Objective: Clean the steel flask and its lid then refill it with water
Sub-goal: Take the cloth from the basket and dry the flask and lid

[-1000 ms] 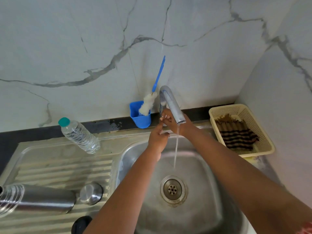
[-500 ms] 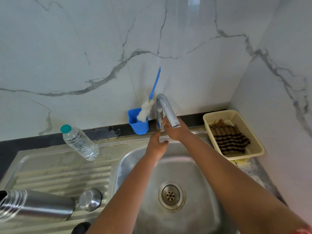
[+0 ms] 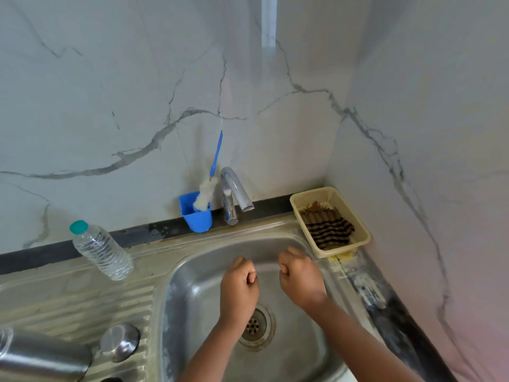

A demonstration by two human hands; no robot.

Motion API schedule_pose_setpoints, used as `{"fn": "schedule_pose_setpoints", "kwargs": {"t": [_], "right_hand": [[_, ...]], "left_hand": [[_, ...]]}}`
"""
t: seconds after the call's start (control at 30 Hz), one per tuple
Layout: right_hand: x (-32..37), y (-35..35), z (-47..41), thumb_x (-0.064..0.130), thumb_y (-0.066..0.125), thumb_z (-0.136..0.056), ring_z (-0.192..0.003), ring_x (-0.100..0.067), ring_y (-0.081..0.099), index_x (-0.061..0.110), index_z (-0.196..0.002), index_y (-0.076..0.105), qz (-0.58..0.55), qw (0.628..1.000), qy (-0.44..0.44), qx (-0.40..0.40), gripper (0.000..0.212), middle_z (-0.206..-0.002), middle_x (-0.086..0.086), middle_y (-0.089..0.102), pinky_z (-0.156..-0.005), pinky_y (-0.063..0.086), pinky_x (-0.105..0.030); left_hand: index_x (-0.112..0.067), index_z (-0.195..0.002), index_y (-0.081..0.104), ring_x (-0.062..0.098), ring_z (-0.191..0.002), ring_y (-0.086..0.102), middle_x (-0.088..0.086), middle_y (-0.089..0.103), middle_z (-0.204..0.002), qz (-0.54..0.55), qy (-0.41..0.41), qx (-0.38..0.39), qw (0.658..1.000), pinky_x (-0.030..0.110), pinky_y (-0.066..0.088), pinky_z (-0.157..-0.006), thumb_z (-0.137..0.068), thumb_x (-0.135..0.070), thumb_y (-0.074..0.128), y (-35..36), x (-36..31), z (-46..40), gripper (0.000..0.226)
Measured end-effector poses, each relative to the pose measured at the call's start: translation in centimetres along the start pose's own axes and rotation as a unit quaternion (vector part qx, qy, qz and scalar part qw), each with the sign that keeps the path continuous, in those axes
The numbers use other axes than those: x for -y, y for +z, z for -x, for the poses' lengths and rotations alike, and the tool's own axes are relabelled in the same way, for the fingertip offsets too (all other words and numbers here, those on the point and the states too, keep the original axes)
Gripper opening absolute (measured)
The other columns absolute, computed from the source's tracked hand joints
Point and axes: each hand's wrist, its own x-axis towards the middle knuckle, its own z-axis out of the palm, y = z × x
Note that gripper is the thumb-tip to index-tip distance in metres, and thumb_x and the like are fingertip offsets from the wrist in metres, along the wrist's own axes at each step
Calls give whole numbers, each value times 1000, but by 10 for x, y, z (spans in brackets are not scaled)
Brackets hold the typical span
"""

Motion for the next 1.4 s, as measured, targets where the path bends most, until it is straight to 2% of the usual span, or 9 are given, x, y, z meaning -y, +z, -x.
{"fn": "schedule_pose_setpoints", "kwargs": {"t": [0.17,0.23,0.3,0.33,0.47,0.53,0.67,0.97,1.4], "right_hand": [[11,-10,14,-7,51,-73,-73,-22,48,19,-74,41,40,999,-10,-9,28,-83,2,46,-54,32,-31],[4,-4,25,0,55,-82,-112,-25,50,21,-113,54,96,982,57,154,37,-123,-2,49,-82,47,-33],[-5,-4,33,10,63,-84,-141,-28,25,28,-146,34,150,946,87,276,71,-154,-1,26,-112,35,-42],[-7,-5,37,16,64,-86,-143,-28,22,29,-148,31,156,945,83,274,72,-156,0,24,-114,31,-43],[-17,-17,42,14,56,-91,-111,-26,57,22,-114,54,117,977,90,155,24,-123,0,51,-89,49,-35],[-25,-21,42,3,51,-88,-104,-26,60,20,-103,58,121,968,98,198,24,-115,-2,57,-84,50,-33],[-43,-31,38,15,67,-83,-113,-17,55,29,-110,66,102,957,83,260,30,-124,3,54,-96,48,-33],[-81,-93,-30,1,64,-82,-88,-18,62,23,-79,59,-50,986,156,15,24,-93,1,66,-70,43,-24],[-114,-75,-95,2,73,-76,-104,-25,60,21,-110,70,180,966,32,183,39,-116,-2,61,-84,47,-29]], "left_hand": [[-27,-69,40,7,-66,46,-10,46,-76,4,-3,39,999,19,35,-57,-68,17,61,-8,-10,6,48],[-41,-113,52,18,-126,48,-7,45,-131,-47,-93,209,972,31,46,-94,-77,-3,70,-5,-6,16,55],[-42,-151,19,28,-152,-2,-6,6,-157,-142,-173,386,895,47,13,-120,-82,-31,73,-1,0,27,88],[-39,-154,17,25,-153,2,-4,8,-161,-173,-169,402,883,49,7,-121,-85,-38,69,1,1,31,86],[-28,-114,65,11,-102,66,-7,70,-113,-103,-169,205,959,33,50,-95,-95,-23,61,4,-8,33,20],[-30,-126,61,15,-115,62,1,62,-134,-97,-165,242,951,32,49,-100,-94,-14,61,11,-5,30,35],[-40,-154,17,28,-153,-2,4,-10,-165,-161,-150,356,908,50,9,-121,-90,-37,68,21,-16,27,81],[-27,-127,60,21,-149,23,5,32,-153,-28,-118,226,966,33,30,-114,-94,-28,65,52,-53,-4,34],[-20,-116,66,20,-127,43,-6,44,-118,1,-128,205,970,37,34,-111,-90,-24,70,76,-71,-39,28]]}}
